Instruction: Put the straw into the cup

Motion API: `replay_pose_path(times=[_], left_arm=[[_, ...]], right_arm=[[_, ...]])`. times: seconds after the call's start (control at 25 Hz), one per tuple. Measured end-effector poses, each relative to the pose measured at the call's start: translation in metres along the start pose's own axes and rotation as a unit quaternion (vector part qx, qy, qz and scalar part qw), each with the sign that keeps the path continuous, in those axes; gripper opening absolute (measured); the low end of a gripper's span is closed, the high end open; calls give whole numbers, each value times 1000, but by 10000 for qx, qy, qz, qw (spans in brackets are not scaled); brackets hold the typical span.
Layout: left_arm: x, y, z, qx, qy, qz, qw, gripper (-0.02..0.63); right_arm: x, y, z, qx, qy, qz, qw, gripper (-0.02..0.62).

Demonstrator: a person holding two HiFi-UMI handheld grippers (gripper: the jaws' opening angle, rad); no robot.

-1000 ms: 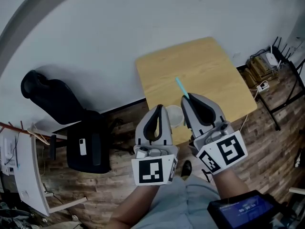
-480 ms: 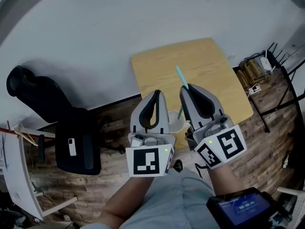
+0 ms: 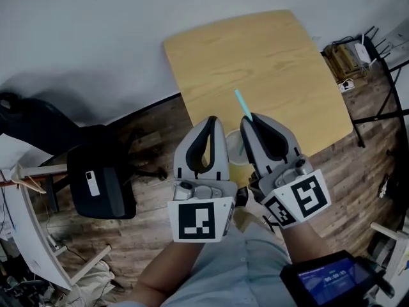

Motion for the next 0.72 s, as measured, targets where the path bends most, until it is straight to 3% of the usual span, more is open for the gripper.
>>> replay_pose_path(times=[0.36, 0.72], left_arm=[[10, 9, -57, -290, 520, -40, 9982, -2], [13, 16, -84, -406, 771, -59, 9962, -2]], right_arm=[[-4, -24, -58, 168, 451, -292, 9984, 23], [-6, -32, -83, 159, 595, -420, 9972, 25]])
Point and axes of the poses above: the fingertips, and each gripper's own axes: x forward along the fingers, y to its left, z out of its top, the point moved 6 cm from there along -x, backward along the fingers, and after that the axes turned 11 degrees about -y, right-handed, at the moved point
